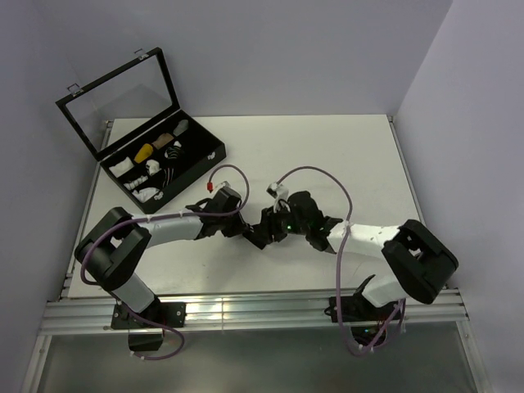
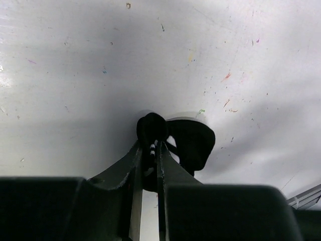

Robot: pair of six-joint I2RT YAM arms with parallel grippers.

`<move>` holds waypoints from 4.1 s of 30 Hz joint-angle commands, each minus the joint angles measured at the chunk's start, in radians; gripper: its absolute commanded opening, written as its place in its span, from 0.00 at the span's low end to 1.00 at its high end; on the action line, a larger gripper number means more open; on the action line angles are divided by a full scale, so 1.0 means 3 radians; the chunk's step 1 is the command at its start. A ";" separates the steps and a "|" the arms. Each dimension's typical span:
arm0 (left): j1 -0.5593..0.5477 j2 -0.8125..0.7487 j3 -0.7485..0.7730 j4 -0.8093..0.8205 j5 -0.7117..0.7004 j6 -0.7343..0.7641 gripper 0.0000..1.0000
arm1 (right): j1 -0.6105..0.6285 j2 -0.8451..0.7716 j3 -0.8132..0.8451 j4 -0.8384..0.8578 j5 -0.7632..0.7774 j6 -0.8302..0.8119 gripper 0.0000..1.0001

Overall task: Roll the socks
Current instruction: Roll the sock at the center of the board.

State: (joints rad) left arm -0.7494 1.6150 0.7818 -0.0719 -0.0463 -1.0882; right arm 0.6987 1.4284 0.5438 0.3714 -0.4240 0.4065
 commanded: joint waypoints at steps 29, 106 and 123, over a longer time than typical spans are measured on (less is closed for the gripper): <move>0.0018 -0.0361 -0.0064 -0.0262 -0.0162 -0.0049 0.46 | 0.0888 0.0403 0.0463 -0.0793 0.1385 -0.0542 0.00; 0.0018 0.0057 0.0109 -0.0251 0.0211 0.0125 0.06 | 0.0969 0.0392 0.0396 -0.0864 0.1807 -0.0788 0.43; 0.0110 -0.0653 -0.0126 -0.0343 -0.0198 -0.0044 0.81 | 0.0509 0.0429 0.0437 -0.0839 0.0724 0.0056 0.00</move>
State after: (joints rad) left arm -0.7200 1.4963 0.7635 -0.1585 -0.0349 -1.0710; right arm 0.8997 1.5764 0.6941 0.1226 -0.0654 0.3027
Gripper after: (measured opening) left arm 0.773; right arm 0.075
